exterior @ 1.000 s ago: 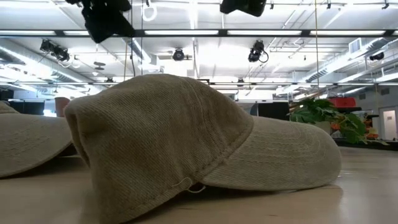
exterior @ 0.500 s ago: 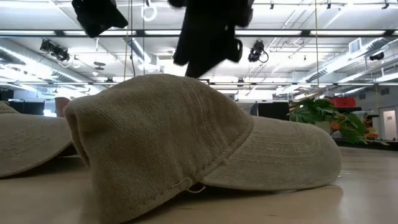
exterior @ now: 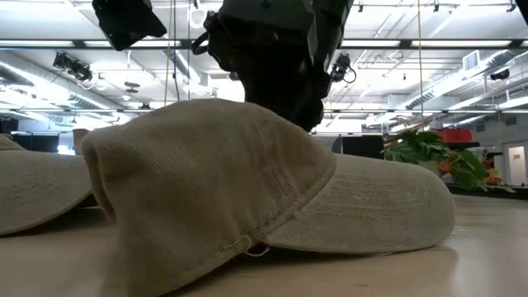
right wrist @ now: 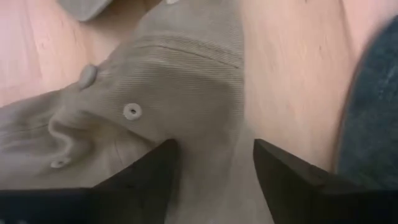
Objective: Pick & Place hat
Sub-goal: Put the right brown cap into the blue bin
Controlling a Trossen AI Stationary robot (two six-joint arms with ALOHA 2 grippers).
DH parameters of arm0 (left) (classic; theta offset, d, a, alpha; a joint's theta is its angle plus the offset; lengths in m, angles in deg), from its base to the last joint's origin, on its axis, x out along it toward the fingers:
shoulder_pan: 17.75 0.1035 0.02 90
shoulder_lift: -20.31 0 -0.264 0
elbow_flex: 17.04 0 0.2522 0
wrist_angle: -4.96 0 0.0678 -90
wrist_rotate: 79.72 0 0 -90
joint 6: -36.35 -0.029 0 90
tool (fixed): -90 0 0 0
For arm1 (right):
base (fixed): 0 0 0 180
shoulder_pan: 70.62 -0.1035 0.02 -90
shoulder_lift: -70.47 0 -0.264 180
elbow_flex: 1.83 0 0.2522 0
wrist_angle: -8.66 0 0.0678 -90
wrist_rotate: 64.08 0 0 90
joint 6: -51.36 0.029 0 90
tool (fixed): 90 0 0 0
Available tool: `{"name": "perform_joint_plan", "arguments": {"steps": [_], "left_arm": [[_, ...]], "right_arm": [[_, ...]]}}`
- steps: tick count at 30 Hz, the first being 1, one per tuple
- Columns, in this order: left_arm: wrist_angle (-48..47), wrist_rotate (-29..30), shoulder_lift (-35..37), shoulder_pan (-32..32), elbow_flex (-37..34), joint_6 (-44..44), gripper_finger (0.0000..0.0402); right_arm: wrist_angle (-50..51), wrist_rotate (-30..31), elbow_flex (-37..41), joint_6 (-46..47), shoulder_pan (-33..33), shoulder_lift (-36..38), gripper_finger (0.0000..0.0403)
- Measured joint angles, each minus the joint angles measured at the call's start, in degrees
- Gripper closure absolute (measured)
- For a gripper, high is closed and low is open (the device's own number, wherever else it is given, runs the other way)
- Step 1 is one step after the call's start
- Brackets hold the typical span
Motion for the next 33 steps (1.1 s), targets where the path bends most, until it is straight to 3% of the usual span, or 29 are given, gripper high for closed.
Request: {"name": "perform_joint_plan", "arguments": {"steps": [3, 8, 9, 16, 23, 29, 33], "left_arm": [[0.1, 0.01, 0.0, -0.11, 0.0, 0.0, 0.0193], [0.14, 0.03, 0.0, -0.11, 0.0, 0.0, 0.0193], [0.14, 0.03, 0.0, -0.11, 0.0, 0.0, 0.0193], [1.82, 0.08, 0.0, -0.11, 0.0, 0.04, 0.0193], [3.52, 0.08, 0.0, -0.11, 0.0, 0.58, 0.0193], [6.31, 0.12, 0.0, -0.1, 0.0, 2.91, 0.0193], [7.16, 0.21, 0.0, -0.11, 0.0, 2.91, 0.0193]], "right_arm": [[0.11, -1.5, 0.0, -0.15, 0.07, 0.0, 0.0236], [1.15, -5.89, 0.0, -1.26, 0.15, 0.0, 0.0375], [1.43, -6.37, 0.0, -1.71, 0.15, 0.13, 0.0387], [6.73, -7.34, -0.21, -4.61, 0.15, 4.09, 0.0397], [13.88, -7.14, -2.3, -8.18, 0.73, 14.0, 0.0399], [22.42, 2.24, -2.45, -8.05, 3.95, 24.16, 0.04], [26.06, 11.9, -2.45, -9.49, 7.72, 29.29, 0.0401]]}}
